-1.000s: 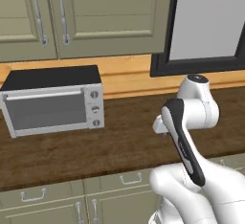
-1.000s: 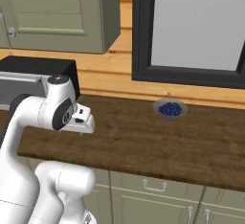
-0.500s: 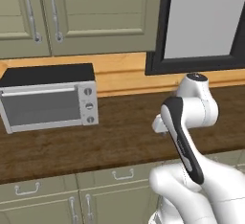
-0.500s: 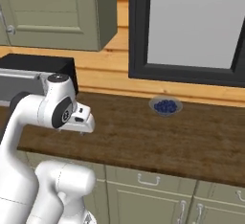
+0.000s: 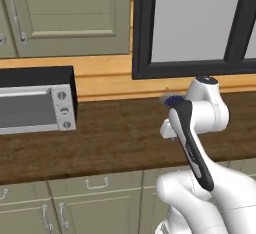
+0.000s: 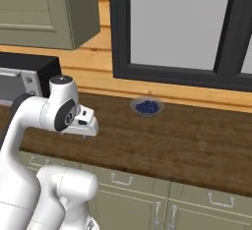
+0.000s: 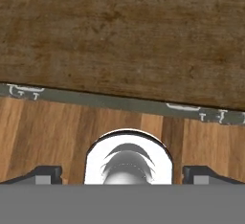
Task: Take a straw from the drawer in front and place it inside the glass cup on the dining counter.
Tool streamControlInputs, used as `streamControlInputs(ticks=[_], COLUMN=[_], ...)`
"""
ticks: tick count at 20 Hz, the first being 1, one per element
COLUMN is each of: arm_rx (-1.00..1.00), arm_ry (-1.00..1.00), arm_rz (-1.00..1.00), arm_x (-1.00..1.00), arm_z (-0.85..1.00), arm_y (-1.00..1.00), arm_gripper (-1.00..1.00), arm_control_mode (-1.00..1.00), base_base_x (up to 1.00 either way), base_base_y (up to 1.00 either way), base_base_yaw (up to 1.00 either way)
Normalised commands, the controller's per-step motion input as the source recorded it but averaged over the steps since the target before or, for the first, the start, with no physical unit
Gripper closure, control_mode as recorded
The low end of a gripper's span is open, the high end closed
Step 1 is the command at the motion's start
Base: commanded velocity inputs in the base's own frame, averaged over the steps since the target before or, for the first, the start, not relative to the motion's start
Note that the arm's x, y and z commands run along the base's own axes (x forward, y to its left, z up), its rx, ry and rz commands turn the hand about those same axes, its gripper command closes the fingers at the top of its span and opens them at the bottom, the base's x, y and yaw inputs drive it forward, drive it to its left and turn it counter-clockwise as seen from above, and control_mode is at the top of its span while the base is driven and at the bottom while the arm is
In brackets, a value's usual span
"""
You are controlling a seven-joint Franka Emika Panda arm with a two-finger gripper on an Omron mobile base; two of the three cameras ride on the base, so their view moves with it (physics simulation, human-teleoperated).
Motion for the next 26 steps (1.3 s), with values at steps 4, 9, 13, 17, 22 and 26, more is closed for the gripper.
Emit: streamControlInputs(ticks=[4, 9, 13, 17, 22, 26], arm_rx=[0.00, 0.00, 0.00, 0.00, 0.00, 0.00], arm_ry=[0.00, 0.00, 0.00, 0.00, 0.00, 0.00], arm_rz=[0.00, 0.00, 0.00, 0.00, 0.00, 0.00], arm_x=[0.00, 0.00, 0.00, 0.00, 0.00, 0.00], arm_z=[0.00, 0.00, 0.00, 0.00, 0.00, 0.00], arm_y=[0.00, 0.00, 0.00, 0.00, 0.00, 0.00], arm_gripper=[-1.00, -1.00, -1.00, -1.00, -1.00, -1.00], arm_control_mode=[1.00, 1.00, 1.00, 1.00, 1.00, 1.00], base_base_x=[-0.35, -0.37, -0.43, -0.29, -0.02, 0.00], base_base_y=[-0.45, -0.43, -0.33, -0.04, 0.00, 0.00], base_base_yaw=[0.20, 0.24, 0.32, 0.39, 0.45, 0.43])
